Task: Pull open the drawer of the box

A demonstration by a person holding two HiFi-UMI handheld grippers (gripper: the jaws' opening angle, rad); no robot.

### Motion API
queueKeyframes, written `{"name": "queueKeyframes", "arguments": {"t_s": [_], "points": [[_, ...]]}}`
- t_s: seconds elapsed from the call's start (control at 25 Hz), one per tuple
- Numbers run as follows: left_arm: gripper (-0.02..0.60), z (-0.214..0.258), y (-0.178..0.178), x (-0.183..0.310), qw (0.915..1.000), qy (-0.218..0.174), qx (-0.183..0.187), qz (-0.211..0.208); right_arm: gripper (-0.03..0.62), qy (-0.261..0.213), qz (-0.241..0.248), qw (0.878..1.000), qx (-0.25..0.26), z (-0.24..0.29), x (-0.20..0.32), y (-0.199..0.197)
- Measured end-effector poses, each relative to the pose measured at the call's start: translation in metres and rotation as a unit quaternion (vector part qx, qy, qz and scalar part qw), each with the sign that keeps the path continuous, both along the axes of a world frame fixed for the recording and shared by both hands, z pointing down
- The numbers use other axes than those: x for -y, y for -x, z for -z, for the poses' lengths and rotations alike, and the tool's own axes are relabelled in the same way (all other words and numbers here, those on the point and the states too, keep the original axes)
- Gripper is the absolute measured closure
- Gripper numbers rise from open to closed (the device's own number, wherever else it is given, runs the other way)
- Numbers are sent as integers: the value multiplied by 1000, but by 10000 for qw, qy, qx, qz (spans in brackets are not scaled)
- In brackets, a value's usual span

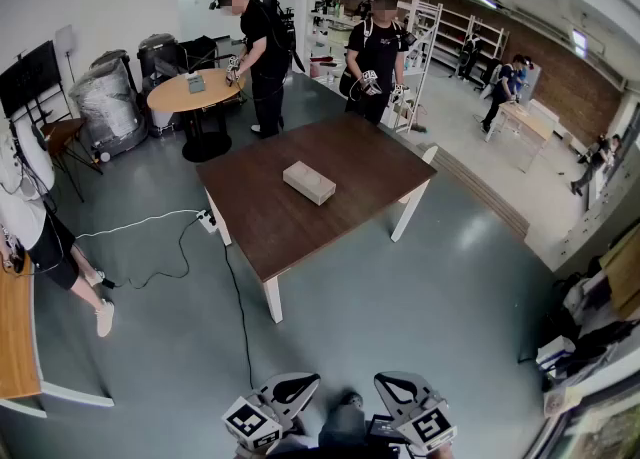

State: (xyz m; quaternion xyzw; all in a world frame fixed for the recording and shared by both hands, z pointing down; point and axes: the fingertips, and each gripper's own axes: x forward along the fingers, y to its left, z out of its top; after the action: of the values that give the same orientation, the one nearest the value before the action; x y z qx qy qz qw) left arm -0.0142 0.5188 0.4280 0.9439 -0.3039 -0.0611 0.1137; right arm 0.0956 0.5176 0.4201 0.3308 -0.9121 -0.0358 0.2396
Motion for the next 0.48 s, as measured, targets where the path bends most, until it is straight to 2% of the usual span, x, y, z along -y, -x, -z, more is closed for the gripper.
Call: {"name": "queueKeyframes", "arguments": {"t_s": [0.24,0.36,0.48], "points": [[577,-20,18,30,10000,42,15,81,606,183,41,9996,199,-31,38,22],[577,-9,1,56,10000,-9,-61,76,606,249,27,9995,182,-35,74,8],[577,0,-17,87,9991,-59,403,-71,606,272,39,9996,81,-36,104,-4]]}}
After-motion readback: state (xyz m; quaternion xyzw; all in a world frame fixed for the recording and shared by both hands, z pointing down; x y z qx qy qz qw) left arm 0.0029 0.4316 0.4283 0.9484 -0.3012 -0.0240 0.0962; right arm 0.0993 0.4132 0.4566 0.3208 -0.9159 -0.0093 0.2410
